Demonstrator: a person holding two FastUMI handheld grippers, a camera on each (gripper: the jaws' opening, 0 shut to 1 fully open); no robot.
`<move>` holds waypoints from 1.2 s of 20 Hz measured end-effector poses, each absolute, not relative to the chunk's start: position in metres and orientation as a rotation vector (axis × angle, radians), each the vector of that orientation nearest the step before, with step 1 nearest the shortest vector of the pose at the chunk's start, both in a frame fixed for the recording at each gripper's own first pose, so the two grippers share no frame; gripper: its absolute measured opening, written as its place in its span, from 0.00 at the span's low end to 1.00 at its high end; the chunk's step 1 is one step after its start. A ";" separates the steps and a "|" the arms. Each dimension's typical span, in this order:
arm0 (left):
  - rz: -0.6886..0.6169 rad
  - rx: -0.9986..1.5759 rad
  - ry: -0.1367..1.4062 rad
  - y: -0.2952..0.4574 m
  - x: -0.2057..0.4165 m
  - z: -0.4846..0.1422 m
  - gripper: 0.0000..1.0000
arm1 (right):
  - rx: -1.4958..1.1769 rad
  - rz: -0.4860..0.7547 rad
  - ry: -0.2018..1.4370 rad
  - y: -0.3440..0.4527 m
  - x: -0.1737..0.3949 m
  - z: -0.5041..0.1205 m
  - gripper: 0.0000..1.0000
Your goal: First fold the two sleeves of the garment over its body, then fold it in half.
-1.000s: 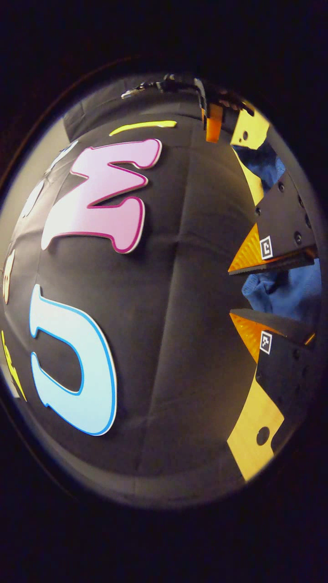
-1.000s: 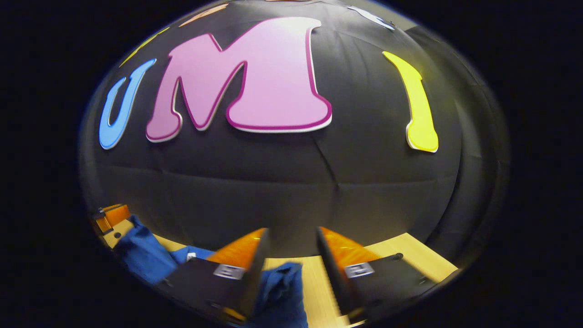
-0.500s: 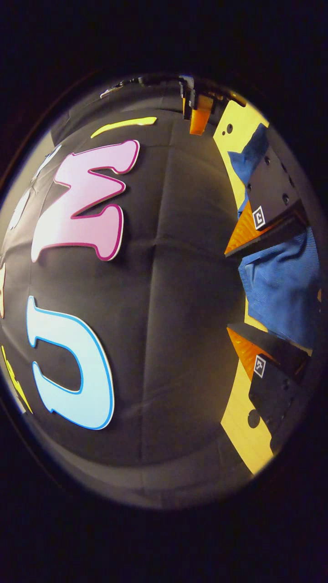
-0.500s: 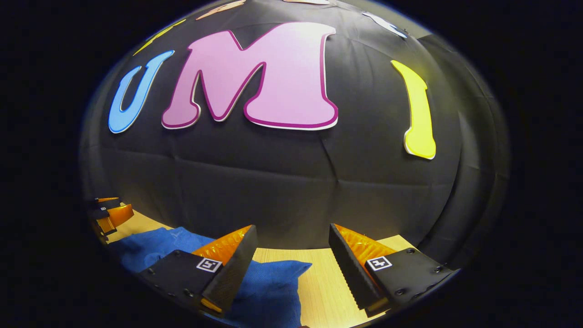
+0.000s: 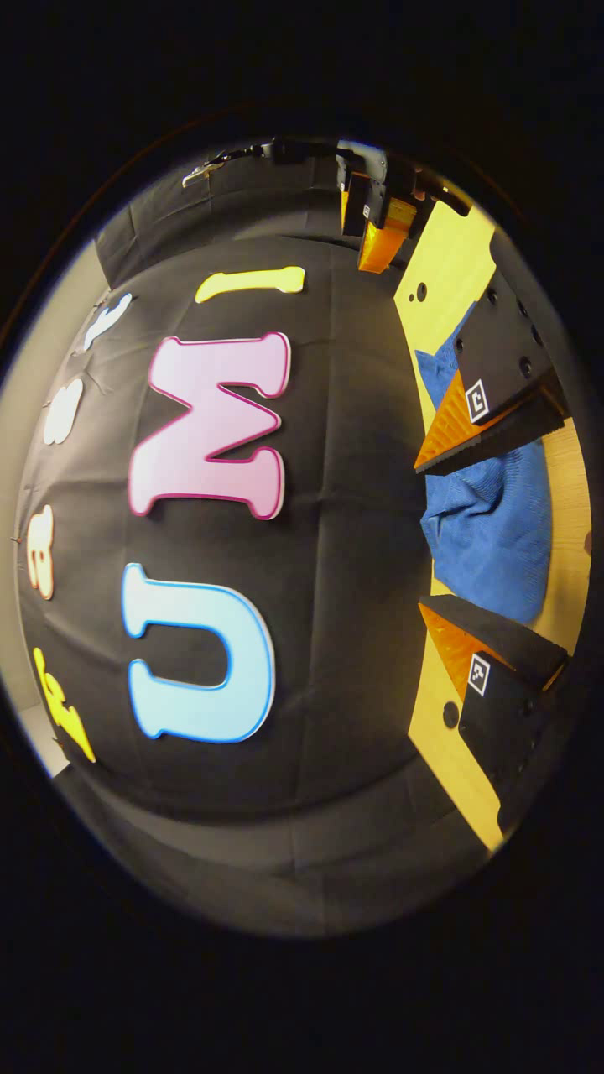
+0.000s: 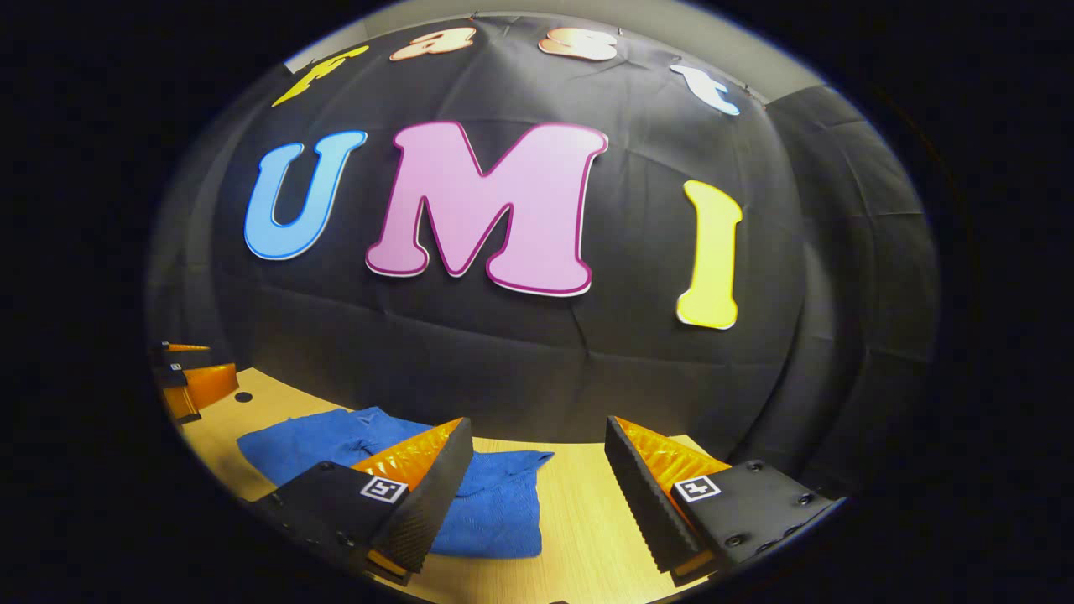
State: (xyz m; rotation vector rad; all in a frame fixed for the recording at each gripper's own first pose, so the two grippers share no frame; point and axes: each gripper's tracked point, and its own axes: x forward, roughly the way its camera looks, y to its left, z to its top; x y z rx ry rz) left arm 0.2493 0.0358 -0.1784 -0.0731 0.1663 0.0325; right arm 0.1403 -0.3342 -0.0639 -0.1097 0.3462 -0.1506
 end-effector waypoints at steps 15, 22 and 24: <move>0.069 -0.225 0.022 0.011 -0.059 -0.035 0.82 | -0.096 -0.034 0.413 -0.277 -0.107 0.087 0.96; 0.097 -0.180 0.036 0.005 -0.093 -0.045 0.82 | 0.001 0.031 0.317 -0.248 -0.145 0.135 0.99; 0.054 -0.216 0.035 -0.008 -0.096 -0.047 0.81 | 0.009 0.055 0.263 -0.237 -0.149 0.144 0.99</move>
